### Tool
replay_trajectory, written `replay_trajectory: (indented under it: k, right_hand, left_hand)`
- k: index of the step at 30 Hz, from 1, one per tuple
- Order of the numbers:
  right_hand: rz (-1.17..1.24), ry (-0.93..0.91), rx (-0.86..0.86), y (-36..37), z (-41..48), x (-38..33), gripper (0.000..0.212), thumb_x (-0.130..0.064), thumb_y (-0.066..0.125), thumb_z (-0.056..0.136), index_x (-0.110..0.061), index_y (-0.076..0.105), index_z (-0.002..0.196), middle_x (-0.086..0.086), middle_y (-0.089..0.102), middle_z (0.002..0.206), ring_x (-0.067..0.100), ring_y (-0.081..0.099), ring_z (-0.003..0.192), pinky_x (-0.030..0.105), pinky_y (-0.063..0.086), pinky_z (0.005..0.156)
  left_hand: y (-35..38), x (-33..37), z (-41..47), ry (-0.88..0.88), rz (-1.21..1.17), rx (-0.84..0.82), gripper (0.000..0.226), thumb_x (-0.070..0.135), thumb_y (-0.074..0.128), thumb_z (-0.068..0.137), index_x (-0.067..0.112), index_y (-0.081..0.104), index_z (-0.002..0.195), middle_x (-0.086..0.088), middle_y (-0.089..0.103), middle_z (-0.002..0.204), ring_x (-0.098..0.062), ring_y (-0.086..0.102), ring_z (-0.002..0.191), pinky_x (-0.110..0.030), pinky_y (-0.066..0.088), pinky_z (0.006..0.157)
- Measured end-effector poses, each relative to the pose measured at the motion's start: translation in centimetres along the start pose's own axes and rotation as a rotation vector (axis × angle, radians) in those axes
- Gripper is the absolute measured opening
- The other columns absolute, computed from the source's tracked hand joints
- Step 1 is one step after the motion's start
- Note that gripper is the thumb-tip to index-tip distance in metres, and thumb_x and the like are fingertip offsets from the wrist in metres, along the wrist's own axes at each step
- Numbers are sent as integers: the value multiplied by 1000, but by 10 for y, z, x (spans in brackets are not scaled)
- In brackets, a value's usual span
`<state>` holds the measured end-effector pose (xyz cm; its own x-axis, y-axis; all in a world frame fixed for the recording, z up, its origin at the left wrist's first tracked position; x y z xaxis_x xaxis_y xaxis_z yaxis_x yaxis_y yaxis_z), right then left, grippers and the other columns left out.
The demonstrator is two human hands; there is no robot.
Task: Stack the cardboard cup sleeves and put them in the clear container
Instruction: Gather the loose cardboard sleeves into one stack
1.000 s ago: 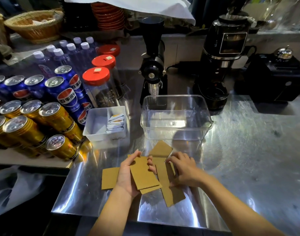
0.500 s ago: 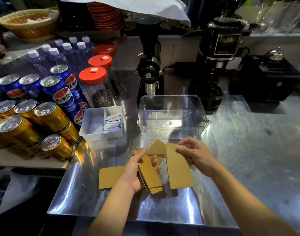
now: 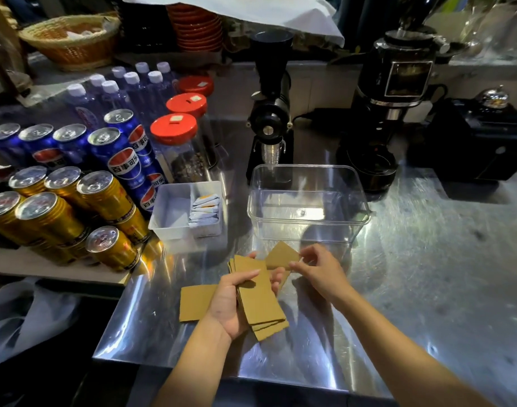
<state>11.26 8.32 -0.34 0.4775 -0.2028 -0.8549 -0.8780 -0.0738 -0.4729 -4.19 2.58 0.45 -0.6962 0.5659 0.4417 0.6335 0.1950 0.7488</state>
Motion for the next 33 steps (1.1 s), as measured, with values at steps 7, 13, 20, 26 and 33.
replay_trajectory:
  k: [7,13,20,26,33]
  right_hand:
    - [-468,21,-78,35,20,9,108,-59,78,47,-24,26,134,13,45,131,33,36,124,47,31,95]
    - [-691,81,-95,44,30,13,94,-59,78,45,-15,39,119,14,45,126,32,36,120,45,30,92]
    - [17,-50,-80,20,17,5,15,-21,63,83,-12,53,89,9,60,88,22,52,78,35,44,65]
    - [476,-85,-77,-37,-4,-20,12,-4,57,86,-12,66,88,-10,70,61,-3,58,53,9,41,45]
    - [612,-60,-253,-35,-25,-42,12,-1,61,82,-7,53,89,-4,59,50,5,41,35,14,28,33]
  left_hand:
    - [-21,8,-9,2,-192,94,18,19,70,70,20,64,87,-10,57,71,-22,59,64,-55,54,77]
    - [-21,8,-16,5,-169,126,18,17,75,62,1,69,64,-16,58,67,-25,58,56,-48,57,66]
    - [-16,15,-10,47,-159,34,38,33,70,68,22,63,104,-21,63,85,-23,59,60,-31,55,55]
    - [-10,8,7,50,-105,18,30,26,69,70,28,65,99,-18,66,82,-25,63,63,-34,56,60]
    - [13,-25,26,-103,89,-20,33,31,67,69,23,67,101,-16,74,86,-32,70,74,-47,58,68]
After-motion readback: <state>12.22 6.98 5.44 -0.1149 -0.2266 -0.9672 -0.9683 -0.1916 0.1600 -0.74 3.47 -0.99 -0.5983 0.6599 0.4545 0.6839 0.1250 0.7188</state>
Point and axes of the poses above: each hand's wrist, its own z-axis towards the middle knuckle, its own y-axis out of the palm, x = y × z, the point moved 7 cm from there along z, towards the middle knuckle
